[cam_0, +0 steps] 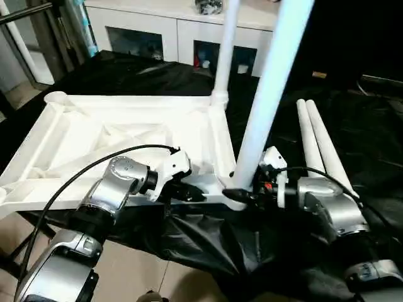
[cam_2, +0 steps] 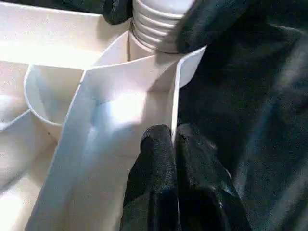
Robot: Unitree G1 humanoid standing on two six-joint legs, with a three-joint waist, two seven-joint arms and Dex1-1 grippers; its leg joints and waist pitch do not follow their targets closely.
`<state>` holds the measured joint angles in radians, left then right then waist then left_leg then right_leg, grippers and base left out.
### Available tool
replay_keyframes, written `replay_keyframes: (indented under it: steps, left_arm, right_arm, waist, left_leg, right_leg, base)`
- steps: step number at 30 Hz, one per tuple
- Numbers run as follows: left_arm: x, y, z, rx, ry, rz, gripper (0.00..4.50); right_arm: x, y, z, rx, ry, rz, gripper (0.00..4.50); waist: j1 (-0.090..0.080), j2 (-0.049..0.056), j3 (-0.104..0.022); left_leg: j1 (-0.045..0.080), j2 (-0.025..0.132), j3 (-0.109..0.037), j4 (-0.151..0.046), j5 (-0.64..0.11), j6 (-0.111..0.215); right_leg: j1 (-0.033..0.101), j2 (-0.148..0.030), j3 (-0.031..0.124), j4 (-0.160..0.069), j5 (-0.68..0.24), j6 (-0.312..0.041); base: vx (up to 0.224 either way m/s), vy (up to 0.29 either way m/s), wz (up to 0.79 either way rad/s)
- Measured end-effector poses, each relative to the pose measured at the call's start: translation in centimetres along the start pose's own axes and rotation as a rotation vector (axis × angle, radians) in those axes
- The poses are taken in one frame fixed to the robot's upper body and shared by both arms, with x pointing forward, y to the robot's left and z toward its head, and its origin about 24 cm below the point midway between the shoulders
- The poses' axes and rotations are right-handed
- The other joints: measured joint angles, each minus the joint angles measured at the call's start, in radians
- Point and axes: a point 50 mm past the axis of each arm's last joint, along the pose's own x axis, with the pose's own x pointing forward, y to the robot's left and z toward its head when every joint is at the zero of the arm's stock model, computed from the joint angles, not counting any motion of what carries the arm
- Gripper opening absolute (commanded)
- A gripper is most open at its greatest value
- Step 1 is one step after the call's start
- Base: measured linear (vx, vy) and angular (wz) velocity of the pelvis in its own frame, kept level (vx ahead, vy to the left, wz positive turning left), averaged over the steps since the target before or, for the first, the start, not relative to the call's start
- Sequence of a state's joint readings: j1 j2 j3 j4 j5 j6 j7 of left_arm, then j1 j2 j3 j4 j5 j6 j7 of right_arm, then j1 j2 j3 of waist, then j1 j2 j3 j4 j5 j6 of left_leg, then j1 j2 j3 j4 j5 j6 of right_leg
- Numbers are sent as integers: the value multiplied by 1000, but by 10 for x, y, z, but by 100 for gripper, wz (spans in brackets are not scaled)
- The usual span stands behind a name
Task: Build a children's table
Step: Rotate leg to tighten
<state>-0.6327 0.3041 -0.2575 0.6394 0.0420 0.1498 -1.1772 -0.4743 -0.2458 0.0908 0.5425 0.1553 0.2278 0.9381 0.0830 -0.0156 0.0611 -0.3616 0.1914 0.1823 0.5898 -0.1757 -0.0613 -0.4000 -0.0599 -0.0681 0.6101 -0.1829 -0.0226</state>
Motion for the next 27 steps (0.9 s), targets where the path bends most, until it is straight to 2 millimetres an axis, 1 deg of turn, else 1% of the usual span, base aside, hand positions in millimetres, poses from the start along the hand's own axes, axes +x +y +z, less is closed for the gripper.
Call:
replay_keyframes:
  steps: [1, 2, 3, 9, 12, 13, 14, 16, 19, 20, 22, 24, 27]
  left_arm:
    - [3, 2, 1, -11, -1, 38, 0]
    - [10, 6, 4, -28, 0, 98, 0]
    - [14, 7, 7, -38, -4, 125, 0]
    - [35, 11, 17, -101, -9, 266, 0]
    - [41, 10, 21, -113, -12, 292, 0]
    - [41, 10, 21, -114, -14, 295, 0]
    - [41, 10, 22, -112, -14, 296, 0]
    - [41, 10, 22, -109, -15, 296, 0]
    - [41, 11, 22, -105, -16, 297, 0]
    - [40, 10, 22, -103, -16, 294, 0]
    - [36, 10, 20, -96, -17, 280, 0]
    - [30, 9, 17, -86, -19, 250, 0]
    - [22, 9, 13, -70, -18, 214, 0]
  right_arm:
    - [5, -3, 0, 16, -17, -69, 277]
    - [15, -7, 3, 44, -36, -176, 277]
    - [18, -10, 5, 54, -39, -236, 276]
    - [39, -18, 11, 151, -83, -523, 275]
    - [42, -20, 11, 123, -88, -586, 275]
    - [42, -20, 11, 114, -90, -592, 275]
    - [43, -20, 10, 112, -94, -593, 309]
    - [43, -20, 11, 114, -98, -588, 343]
    - [43, -20, 10, 111, -102, -569, 353]
    - [43, -19, 10, 107, -103, -559, 380]
    - [42, -19, 10, 81, -98, -507, 380]
    - [34, -18, 6, 40, -96, -403, 380]
    - [26, -16, 3, 3, -83, -303, 380]
  waist:
    - [-4, -1, 0]
    - [-13, -2, 0]
    - [-19, -2, 0]
    - [-24, -2, 0]
    - [-23, -1, -1]
    - [-22, -1, -1]
    - [-22, -1, -1]
    - [-22, -1, -1]
    - [-23, -1, -1]
    - [-24, -1, -1]
    - [-24, -1, -1]
    - [-25, -1, -1]
    - [-27, -1, -2]
  left_leg:
    - [3, 0, 0, 0, 0, 0]
    - [5, 0, 0, 1, 0, 0]
    - [5, -1, 0, 1, 0, 0]
    - [6, -1, 0, 0, 0, 0]
    - [6, -2, 0, 0, 0, 0]
    - [5, -2, 0, 0, 0, 0]
    - [5, -2, 0, 0, 0, 0]
    - [5, -2, 0, -1, 0, 0]
    - [5, -2, 0, -2, 0, 0]
    - [5, -1, 0, -2, 0, 0]
    - [5, -1, 0, -3, 0, 0]
    - [4, -1, 0, -5, 0, 0]
    - [5, -1, 0, -8, 0, 0]
  right_leg:
    - [2, 0, 0, 0, 0, 0]
    - [3, 0, 0, 0, 0, 1]
    - [3, 0, 0, -1, -1, 1]
    - [4, -1, 0, -2, -1, 1]
    - [5, -1, 1, -2, -1, 1]
    - [5, -1, 1, -2, -1, 1]
    - [5, -1, 1, -1, -1, 1]
    - [5, -1, 1, -1, -1, 1]
    - [4, -1, 0, -1, 0, 0]
    - [4, -1, 0, -1, 0, 0]
    - [3, -1, 0, -1, 0, 0]
    - [3, -1, 0, -1, 0, 0]
    - [2, 0, 0, -1, 2, -4]
  base:
    - [0, 0, 0]
    - [0, 0, 0]
    - [0, 0, 0]
    - [0, 0, 0]
    - [0, 0, 0]
    - [0, 0, 0]
    - [0, 0, 0]
    - [0, 0, 0]
    - [0, 0, 0]
    - [0, 0, 0]
    - [0, 0, 0]
    - [0, 0, 0]
    - [0, 0, 0]
